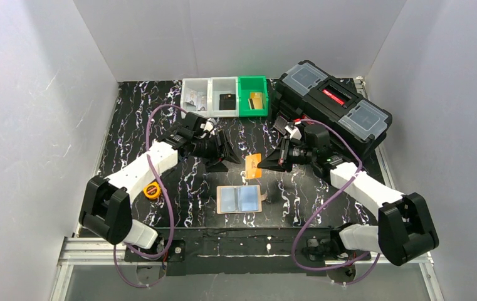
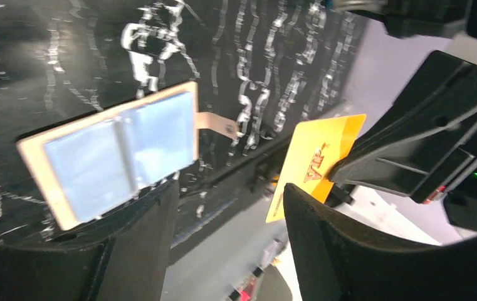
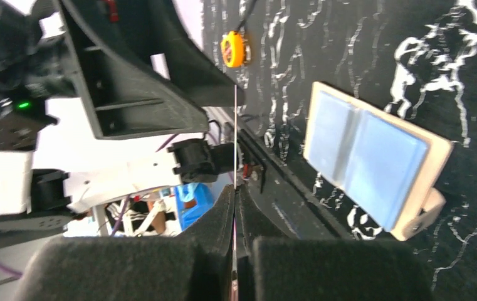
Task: Take the credit cards out of the card holder
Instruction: Remove the credit card from the card holder.
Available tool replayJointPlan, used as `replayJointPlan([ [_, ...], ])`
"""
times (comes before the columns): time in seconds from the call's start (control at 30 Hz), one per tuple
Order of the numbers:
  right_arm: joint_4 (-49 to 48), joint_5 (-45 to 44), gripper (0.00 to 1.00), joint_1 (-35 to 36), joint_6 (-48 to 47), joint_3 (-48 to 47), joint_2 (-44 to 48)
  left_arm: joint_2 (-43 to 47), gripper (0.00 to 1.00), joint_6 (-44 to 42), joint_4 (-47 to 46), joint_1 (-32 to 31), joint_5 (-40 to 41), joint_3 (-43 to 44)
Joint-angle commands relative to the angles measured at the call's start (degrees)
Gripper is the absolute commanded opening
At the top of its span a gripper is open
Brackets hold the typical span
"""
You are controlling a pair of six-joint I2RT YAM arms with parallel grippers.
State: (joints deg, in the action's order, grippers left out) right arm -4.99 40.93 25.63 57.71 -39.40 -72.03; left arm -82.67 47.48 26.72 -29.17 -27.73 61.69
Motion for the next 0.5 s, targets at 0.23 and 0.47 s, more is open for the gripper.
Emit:
replayJointPlan([
  [0.23,-6.0,8.0,0.01,-1.2,7.1,-1.1,2.2,1.8,0.61,14.9,-26.2,1.4,-17.8,-6.7],
  [0.47,-9.2,9.0,0.01,-1.1,9.7,-1.1,1.7,-0.3,0.56,17.0,-31.0,1.4,-20.4,-7.1],
])
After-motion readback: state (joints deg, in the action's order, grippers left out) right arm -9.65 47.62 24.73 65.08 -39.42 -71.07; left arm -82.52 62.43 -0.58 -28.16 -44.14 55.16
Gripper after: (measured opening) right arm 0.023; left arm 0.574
